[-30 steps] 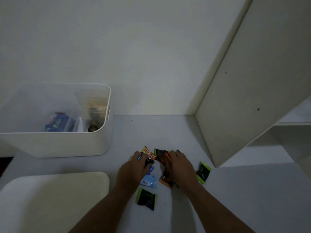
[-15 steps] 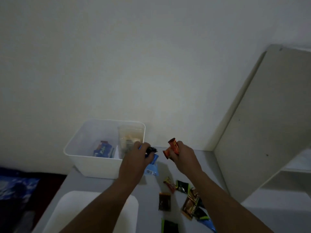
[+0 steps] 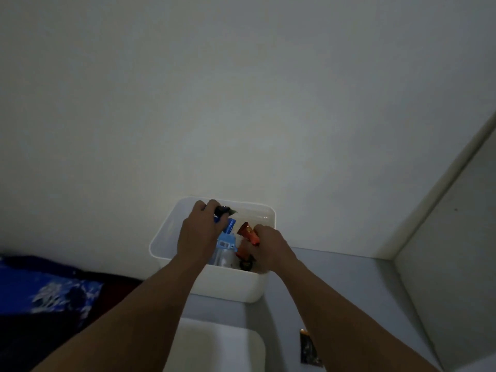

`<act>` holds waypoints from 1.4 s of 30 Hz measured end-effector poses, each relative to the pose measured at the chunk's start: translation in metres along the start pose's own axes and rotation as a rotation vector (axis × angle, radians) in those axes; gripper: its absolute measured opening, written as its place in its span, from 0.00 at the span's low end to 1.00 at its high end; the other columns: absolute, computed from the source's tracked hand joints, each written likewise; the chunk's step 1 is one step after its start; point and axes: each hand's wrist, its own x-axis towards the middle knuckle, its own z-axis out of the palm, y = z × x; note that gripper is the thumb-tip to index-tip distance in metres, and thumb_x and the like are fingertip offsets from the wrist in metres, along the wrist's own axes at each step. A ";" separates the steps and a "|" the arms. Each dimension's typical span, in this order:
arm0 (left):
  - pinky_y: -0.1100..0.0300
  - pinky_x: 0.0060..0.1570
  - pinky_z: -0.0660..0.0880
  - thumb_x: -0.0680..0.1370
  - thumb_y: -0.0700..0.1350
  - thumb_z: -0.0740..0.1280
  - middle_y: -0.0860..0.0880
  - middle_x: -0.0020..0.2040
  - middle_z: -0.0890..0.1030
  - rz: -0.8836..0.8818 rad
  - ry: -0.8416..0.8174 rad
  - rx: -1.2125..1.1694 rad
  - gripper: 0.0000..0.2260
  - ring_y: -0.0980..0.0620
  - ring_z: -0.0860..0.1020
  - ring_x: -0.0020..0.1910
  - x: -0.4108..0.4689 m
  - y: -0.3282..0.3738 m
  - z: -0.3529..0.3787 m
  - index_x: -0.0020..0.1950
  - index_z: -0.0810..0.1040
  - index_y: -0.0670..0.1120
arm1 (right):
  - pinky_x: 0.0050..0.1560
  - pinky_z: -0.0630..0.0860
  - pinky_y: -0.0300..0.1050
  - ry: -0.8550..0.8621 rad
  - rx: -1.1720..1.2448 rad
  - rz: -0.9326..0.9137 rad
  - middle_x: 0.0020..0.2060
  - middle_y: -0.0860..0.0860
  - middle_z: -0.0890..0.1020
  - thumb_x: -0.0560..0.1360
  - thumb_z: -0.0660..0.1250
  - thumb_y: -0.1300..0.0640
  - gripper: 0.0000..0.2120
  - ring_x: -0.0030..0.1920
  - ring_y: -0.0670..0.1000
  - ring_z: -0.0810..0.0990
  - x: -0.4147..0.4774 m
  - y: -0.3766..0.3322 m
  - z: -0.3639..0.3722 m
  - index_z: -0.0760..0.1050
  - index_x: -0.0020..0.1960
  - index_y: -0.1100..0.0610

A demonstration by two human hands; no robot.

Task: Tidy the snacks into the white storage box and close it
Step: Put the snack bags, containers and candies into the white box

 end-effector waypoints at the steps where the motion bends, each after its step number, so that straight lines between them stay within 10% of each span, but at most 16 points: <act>1: 0.58 0.36 0.70 0.79 0.51 0.66 0.49 0.45 0.73 -0.001 -0.014 0.000 0.09 0.48 0.75 0.38 0.003 -0.004 0.002 0.53 0.76 0.46 | 0.47 0.77 0.47 -0.012 -0.001 0.009 0.50 0.52 0.79 0.74 0.69 0.43 0.17 0.48 0.53 0.78 0.003 0.001 0.002 0.74 0.55 0.54; 8: 0.61 0.40 0.68 0.79 0.54 0.64 0.49 0.47 0.75 0.033 -0.173 0.009 0.12 0.49 0.78 0.43 0.004 -0.001 0.031 0.57 0.76 0.48 | 0.65 0.70 0.56 0.071 -0.388 0.071 0.69 0.55 0.72 0.79 0.60 0.54 0.20 0.70 0.57 0.67 0.004 0.038 -0.006 0.69 0.69 0.57; 15: 0.53 0.59 0.71 0.81 0.60 0.56 0.46 0.63 0.77 0.015 -0.425 0.253 0.21 0.46 0.77 0.60 -0.005 0.015 0.058 0.71 0.69 0.52 | 0.64 0.72 0.56 -0.037 -0.265 0.030 0.65 0.57 0.73 0.80 0.57 0.57 0.21 0.67 0.59 0.70 0.007 0.055 -0.002 0.63 0.72 0.60; 22: 0.51 0.60 0.71 0.82 0.59 0.45 0.50 0.63 0.79 0.199 -0.334 0.417 0.23 0.47 0.74 0.60 -0.042 0.016 0.063 0.64 0.75 0.53 | 0.68 0.67 0.52 -0.099 -0.236 0.030 0.68 0.61 0.71 0.83 0.52 0.53 0.22 0.70 0.59 0.68 -0.018 0.066 -0.014 0.63 0.73 0.63; 28: 0.48 0.60 0.71 0.79 0.56 0.61 0.44 0.62 0.76 0.369 -0.081 0.259 0.17 0.43 0.73 0.63 -0.137 0.064 0.072 0.65 0.75 0.49 | 0.73 0.60 0.51 -0.114 -0.190 0.143 0.75 0.60 0.64 0.84 0.52 0.48 0.27 0.76 0.57 0.61 -0.080 0.108 -0.028 0.57 0.77 0.62; 33: 0.51 0.58 0.73 0.77 0.58 0.62 0.43 0.63 0.77 0.419 -0.315 0.144 0.24 0.43 0.75 0.61 -0.210 0.086 0.132 0.69 0.71 0.46 | 0.76 0.55 0.59 -0.133 -0.199 0.320 0.78 0.58 0.57 0.82 0.53 0.43 0.30 0.78 0.57 0.54 -0.149 0.189 -0.012 0.54 0.79 0.56; 42: 0.33 0.73 0.47 0.69 0.78 0.48 0.37 0.79 0.43 0.454 -0.607 0.381 0.49 0.34 0.43 0.78 -0.257 0.080 0.234 0.80 0.43 0.50 | 0.70 0.41 0.75 -0.138 -0.250 0.640 0.79 0.57 0.39 0.69 0.52 0.22 0.45 0.77 0.65 0.35 -0.230 0.304 0.028 0.37 0.78 0.37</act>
